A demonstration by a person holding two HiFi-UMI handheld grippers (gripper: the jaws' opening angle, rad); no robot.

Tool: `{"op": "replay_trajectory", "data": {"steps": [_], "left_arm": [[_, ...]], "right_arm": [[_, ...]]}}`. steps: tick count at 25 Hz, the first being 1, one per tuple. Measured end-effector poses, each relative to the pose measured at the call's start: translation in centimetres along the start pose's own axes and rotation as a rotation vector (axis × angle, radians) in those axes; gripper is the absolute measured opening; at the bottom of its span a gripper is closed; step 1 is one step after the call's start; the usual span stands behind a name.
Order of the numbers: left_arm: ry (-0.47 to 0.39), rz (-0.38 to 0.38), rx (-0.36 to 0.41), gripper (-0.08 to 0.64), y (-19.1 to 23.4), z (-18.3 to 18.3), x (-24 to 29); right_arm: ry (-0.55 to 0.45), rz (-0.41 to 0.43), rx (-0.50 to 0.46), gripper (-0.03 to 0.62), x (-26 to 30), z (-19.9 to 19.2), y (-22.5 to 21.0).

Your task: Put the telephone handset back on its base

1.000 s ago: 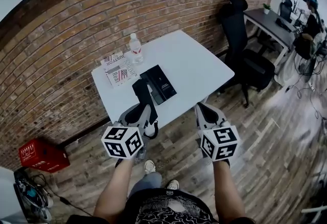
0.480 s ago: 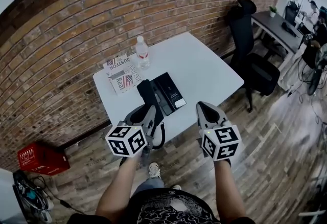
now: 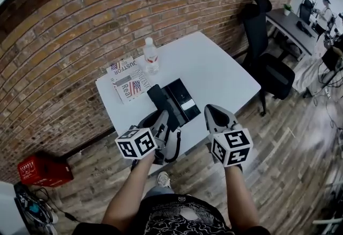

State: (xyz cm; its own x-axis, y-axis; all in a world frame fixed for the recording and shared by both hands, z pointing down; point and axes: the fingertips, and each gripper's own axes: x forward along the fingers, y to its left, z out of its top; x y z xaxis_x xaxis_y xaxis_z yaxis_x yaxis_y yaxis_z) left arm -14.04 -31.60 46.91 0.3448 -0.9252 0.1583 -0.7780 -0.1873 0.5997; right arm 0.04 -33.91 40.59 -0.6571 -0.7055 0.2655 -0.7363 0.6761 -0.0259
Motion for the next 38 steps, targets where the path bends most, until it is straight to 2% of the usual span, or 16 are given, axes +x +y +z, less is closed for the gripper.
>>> {"op": "replay_trajectory", "data": {"steps": [8,13,27,38], "left_arm": [[-0.009,-0.081,-0.233,0.073,3.0,-1.8,2.6],[0.027,-0.129,-0.309,0.074,4.1,-3.2,4.2],[0.096,-0.188,-0.439,0.074,6.3,-5.4,7.7],[0.136,-0.221,-0.443,0.074,6.5,-5.7,8.3]], "right_arm": [[0.021,-0.003,-0.002,0.002,1.6,-0.6,0.2],[0.028,-0.005,-0.002,0.002,2.6,-0.8,0.4],[0.052,-0.043,0.02,0.002,4.1,-1.7,-0.9],[0.059,-0.055,0.029,0.002,4.7,-2.0,-1.3]]}}
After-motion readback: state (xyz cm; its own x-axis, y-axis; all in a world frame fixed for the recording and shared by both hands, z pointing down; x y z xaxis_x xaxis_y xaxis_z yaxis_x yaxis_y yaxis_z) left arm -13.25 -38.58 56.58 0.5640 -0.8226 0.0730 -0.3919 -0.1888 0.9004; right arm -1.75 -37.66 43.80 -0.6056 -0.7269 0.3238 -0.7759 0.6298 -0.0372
